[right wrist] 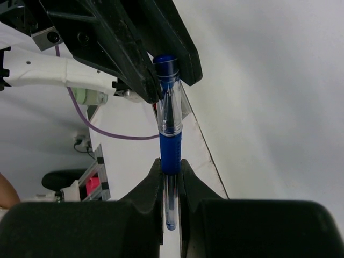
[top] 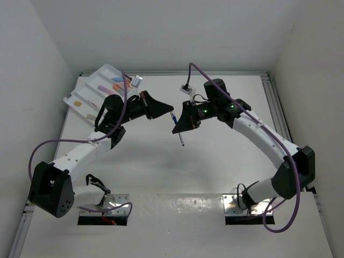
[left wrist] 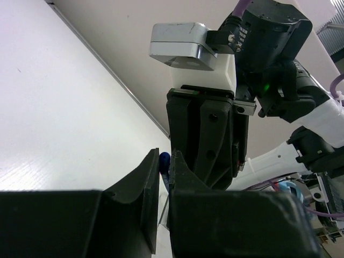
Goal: Sort the stationery into containers
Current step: Close the pen cap on the pen.
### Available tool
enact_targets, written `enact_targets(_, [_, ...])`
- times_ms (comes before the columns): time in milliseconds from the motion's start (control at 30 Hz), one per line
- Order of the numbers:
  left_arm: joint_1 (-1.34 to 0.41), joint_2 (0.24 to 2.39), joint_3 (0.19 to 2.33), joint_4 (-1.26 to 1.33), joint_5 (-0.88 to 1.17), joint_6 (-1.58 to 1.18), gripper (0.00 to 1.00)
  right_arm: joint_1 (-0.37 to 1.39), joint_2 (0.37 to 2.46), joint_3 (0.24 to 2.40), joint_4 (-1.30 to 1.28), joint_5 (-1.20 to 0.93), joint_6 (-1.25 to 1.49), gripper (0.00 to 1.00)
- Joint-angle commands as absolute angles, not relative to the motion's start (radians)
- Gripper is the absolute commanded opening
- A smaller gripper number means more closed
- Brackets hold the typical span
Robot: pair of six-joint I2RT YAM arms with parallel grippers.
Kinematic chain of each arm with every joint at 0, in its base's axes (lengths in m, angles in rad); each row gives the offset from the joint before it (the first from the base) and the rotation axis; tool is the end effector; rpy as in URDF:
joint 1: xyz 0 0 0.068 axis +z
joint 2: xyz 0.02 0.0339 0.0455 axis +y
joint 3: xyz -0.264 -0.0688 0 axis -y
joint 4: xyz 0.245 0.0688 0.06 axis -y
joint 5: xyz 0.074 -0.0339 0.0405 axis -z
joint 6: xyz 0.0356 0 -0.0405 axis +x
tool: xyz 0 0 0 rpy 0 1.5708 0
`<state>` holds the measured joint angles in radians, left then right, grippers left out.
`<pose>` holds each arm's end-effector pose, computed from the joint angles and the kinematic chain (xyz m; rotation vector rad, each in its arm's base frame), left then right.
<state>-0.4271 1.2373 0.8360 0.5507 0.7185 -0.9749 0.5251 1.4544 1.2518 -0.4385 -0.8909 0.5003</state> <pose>0.2472 -0.1382 0.3375 0.2317 1.6742 -1.6054 0.2618 0.1837 0.3275 -0.5792 2.2931 1.5228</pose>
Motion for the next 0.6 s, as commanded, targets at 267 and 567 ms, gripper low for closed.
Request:
enact_targets(267, [-0.549,1.238,0.742,0.486,0.937,-0.988,0.0,0.483,1.459,1.411,-0.161,-0.857,0.5,0.0])
enact_targets(567, [-0.577,1.247,0.735,0.511,0.945,-1.006,0.0,0.46,1.465,1.431,-0.16,-0.861,0.483,0.0])
